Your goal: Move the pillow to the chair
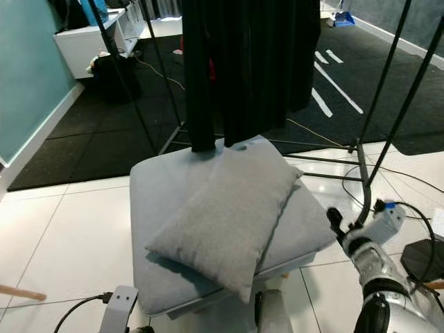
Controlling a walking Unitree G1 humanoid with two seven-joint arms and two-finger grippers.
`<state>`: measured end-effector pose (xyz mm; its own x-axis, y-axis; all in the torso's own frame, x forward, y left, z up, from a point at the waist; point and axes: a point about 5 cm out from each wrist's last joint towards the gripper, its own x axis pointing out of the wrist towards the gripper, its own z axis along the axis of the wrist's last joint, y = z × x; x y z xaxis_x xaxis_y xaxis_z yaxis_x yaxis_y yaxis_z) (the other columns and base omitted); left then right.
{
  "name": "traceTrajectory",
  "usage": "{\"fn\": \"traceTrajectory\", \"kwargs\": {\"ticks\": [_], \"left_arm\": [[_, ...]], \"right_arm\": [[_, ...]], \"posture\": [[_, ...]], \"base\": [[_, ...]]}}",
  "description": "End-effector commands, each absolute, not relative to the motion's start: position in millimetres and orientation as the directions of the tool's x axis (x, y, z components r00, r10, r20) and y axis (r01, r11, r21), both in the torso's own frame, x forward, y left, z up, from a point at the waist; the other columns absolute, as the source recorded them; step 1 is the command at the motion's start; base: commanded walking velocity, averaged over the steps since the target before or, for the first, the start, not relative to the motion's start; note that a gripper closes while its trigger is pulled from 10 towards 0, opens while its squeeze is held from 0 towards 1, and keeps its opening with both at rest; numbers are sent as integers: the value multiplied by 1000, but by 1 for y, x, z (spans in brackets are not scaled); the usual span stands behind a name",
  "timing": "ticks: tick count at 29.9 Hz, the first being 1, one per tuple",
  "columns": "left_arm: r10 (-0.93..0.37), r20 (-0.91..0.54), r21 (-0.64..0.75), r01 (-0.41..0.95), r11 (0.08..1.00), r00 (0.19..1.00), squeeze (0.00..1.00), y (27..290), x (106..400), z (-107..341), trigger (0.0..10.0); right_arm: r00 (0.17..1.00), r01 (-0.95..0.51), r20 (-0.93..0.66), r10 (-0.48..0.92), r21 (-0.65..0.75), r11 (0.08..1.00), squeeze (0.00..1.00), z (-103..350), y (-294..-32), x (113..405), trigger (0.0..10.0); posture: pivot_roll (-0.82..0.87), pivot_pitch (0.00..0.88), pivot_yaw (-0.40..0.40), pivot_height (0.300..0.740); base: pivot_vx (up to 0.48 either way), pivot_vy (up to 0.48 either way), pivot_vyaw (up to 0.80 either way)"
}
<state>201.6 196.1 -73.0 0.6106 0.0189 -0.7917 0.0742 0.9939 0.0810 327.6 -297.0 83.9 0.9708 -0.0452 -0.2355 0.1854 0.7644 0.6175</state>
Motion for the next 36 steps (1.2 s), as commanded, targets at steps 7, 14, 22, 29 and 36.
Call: {"fn": "traceTrajectory", "kwargs": {"ticks": [7,14,22,29,36], "left_arm": [[32,-814,92,75,993,580,0,203,193,-77,10000],[35,-813,95,72,993,582,0,205,192,-77,10000],[35,-811,101,80,992,584,0,209,189,-77,10000],[42,-815,111,86,990,578,0,216,181,-80,10000],[50,-828,126,100,987,558,0,225,168,-83,10000]], "right_arm": [[944,46,-208,258,854,518,0,64,-232,333,10000],[893,35,-262,367,853,521,0,52,-197,333,10000],[851,61,-333,406,831,553,0,50,-178,336,10000],[858,108,-355,370,830,547,0,49,-170,338,10000],[857,14,-241,456,894,447,0,58,-149,343,10000]], "posture": [[-187,101,62,511],[-173,122,75,511],[-137,174,92,511],[-94,211,115,511],[-67,232,145,511]], "base": [[0,0,0],[0,0,0],[0,0,0],[0,0,0],[0,0,0]]}}
